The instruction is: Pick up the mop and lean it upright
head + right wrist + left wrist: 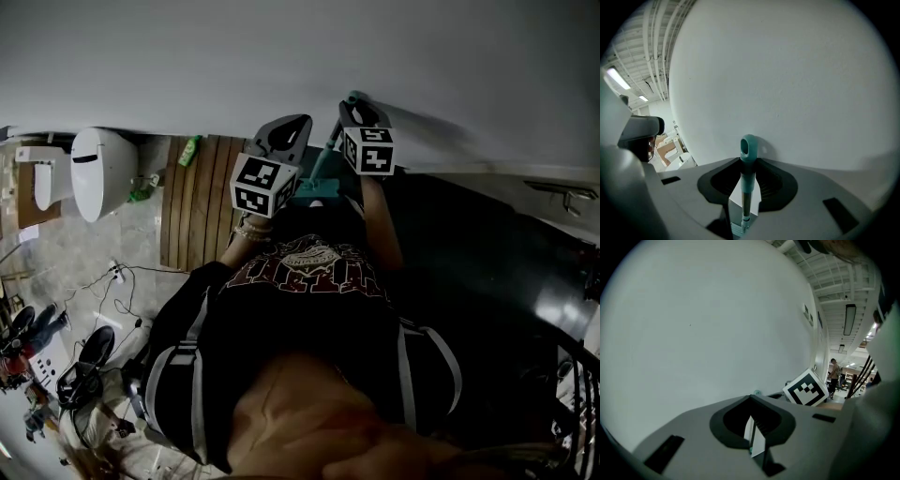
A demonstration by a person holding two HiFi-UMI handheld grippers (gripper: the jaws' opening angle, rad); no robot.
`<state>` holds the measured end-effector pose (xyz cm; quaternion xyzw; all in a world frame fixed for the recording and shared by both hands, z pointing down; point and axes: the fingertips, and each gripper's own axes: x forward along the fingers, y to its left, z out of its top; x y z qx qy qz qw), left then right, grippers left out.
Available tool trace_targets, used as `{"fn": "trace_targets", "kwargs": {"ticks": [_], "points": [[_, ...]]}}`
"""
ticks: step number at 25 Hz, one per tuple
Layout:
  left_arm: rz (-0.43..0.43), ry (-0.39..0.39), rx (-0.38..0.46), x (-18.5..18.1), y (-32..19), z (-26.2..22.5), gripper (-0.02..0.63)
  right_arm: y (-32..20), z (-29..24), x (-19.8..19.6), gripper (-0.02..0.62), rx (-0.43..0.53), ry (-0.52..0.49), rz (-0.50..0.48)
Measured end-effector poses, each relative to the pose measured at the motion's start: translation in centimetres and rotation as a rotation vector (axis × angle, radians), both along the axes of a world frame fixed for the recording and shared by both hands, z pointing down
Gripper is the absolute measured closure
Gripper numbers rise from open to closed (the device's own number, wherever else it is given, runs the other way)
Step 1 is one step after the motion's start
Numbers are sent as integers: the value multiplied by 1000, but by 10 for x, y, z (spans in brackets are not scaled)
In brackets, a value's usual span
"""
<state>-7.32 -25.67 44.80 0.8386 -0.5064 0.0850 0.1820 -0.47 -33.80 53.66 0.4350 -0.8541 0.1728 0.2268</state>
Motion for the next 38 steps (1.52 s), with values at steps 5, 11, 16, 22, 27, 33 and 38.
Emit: {"fn": "trace_targets", "kwargs": {"ticks": [5,11,16,22,27,33,38], "points": [[-5,-3,-3,-2,1,1,560,0,-1,0,482,7,-5,6],[-7,-4,0,-4,1,1,560,0,-2,0,482,13,5,4],[5,-4,1,-1,2,1,560,6,-5,6,482,9,-2,14],[17,-4,6,3,5,0,560,20,-12,15,482,7,-27,27],[32,-6,5,4,6,-1,560,32,-25,14,482,18,-59,10],[49,-5,19,10,12,-5,560,51,-46,19,554,60,-71,4],[70,3,25,19,17,-9,560,67,-61,21,575,77,-81,-3]]}}
